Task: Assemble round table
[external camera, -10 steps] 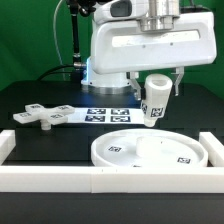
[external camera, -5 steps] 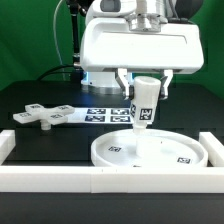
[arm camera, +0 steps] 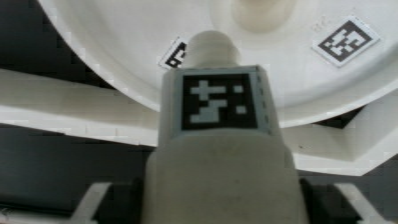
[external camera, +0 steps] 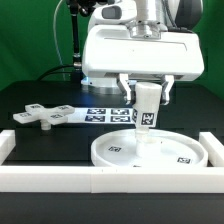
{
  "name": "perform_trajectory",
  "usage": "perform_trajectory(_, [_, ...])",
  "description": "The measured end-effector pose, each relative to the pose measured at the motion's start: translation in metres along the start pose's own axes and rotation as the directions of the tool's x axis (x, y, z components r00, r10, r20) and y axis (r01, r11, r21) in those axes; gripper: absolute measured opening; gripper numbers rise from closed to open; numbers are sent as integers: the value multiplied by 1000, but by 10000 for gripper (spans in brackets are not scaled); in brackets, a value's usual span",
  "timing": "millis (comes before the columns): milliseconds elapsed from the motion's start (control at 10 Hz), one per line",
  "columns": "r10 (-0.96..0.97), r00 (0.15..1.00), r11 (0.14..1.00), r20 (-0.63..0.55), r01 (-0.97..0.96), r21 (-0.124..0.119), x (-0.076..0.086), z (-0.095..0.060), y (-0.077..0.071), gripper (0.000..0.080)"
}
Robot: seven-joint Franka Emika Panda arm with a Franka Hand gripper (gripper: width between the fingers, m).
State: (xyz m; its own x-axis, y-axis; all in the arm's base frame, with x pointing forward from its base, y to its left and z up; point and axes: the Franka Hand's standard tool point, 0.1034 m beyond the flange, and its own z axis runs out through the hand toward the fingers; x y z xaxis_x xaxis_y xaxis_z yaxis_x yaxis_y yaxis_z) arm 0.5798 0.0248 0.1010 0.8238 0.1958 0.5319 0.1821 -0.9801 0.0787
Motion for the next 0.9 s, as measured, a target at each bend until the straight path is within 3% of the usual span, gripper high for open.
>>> perform_trajectory(200, [3,1000,1000,2,-3,2,-1,0,-2,409])
perform_trajectory(500, [7,1000,1000,4,-7,27,0,-1,-20,409])
perform_trajectory(900, [6,1000,1000,17,-6,24,-8,2,-16,409])
